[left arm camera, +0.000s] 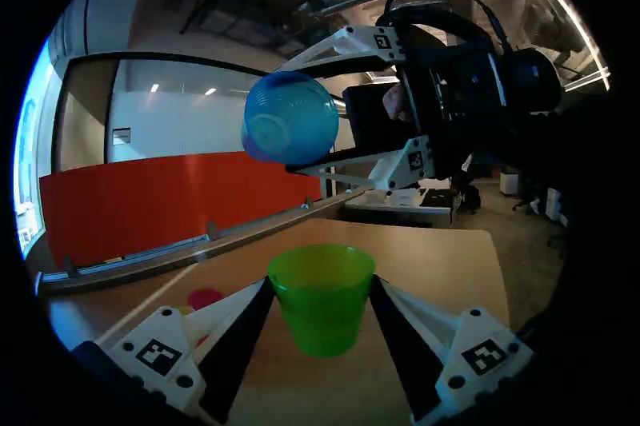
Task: Pour water
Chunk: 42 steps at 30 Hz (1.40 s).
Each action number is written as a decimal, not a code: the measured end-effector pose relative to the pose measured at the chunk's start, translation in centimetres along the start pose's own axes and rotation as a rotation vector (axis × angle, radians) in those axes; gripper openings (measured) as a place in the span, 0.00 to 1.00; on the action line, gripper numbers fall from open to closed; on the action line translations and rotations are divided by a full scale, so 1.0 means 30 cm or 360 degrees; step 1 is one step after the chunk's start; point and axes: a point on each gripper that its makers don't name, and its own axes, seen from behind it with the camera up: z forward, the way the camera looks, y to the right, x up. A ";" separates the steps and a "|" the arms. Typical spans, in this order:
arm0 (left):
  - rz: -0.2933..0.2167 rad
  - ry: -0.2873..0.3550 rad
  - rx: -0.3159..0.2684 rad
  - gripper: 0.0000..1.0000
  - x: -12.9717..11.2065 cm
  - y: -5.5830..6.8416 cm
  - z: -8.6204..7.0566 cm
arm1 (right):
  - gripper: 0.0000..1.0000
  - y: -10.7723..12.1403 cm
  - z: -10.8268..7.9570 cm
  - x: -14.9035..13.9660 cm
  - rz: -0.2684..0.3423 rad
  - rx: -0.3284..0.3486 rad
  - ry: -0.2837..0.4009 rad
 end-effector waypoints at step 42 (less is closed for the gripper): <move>0.0010 -0.0020 0.0013 0.85 0.002 0.001 0.002 | 0.90 -0.075 -0.061 -0.046 0.1162 -0.0042 0.0071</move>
